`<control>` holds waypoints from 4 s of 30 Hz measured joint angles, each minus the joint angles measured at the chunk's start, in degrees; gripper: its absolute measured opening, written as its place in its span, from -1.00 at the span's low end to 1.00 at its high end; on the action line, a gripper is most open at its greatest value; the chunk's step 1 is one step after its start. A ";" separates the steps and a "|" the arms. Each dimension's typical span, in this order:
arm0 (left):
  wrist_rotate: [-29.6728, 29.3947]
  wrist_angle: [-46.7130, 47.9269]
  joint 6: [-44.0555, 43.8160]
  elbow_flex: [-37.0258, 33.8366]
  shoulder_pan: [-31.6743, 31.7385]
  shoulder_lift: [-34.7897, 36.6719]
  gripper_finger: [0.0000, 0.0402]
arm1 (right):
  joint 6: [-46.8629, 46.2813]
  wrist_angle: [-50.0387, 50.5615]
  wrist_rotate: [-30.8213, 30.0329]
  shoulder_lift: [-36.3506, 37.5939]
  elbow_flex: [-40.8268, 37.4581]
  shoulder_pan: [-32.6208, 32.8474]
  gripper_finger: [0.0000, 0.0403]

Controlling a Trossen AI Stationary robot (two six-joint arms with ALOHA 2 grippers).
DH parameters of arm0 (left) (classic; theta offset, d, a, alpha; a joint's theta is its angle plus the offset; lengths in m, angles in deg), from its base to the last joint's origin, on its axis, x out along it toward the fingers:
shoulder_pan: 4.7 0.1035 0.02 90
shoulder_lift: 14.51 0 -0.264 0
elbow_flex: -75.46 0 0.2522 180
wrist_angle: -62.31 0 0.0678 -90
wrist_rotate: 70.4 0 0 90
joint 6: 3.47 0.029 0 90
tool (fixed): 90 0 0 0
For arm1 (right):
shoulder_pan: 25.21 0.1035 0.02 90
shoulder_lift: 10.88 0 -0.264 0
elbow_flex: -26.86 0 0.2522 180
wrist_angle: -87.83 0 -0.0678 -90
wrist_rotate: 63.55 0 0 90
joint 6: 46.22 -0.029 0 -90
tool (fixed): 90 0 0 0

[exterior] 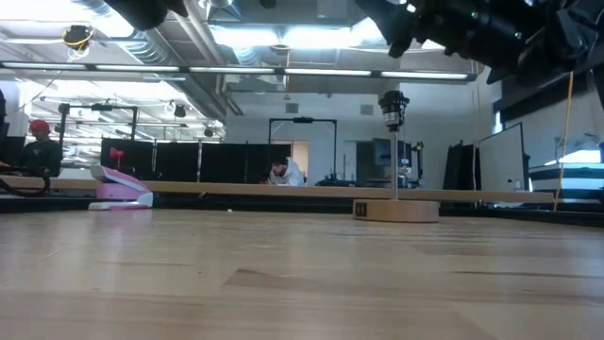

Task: Screw lightbulb
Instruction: Insert the white lightbulb into the lamp

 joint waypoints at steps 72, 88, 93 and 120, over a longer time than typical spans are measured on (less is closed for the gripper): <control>0.38 -3.92 1.72 3.37 1.05 -2.10 -0.53 | -4.43 2.63 -1.70 -2.68 16.58 -0.37 0.41; 0.40 -2.18 0.27 3.39 0.51 -2.17 -0.43 | -3.21 3.55 1.38 -2.57 17.70 -0.35 -0.17; 0.19 0.09 -0.01 3.23 1.14 -2.13 -0.27 | -3.02 2.92 1.41 -2.36 17.81 -0.42 -0.18; -2.13 32.25 -16.07 4.61 11.62 -9.34 0.04 | 7.63 71.47 -10.47 37.73 17.79 -11.31 -0.19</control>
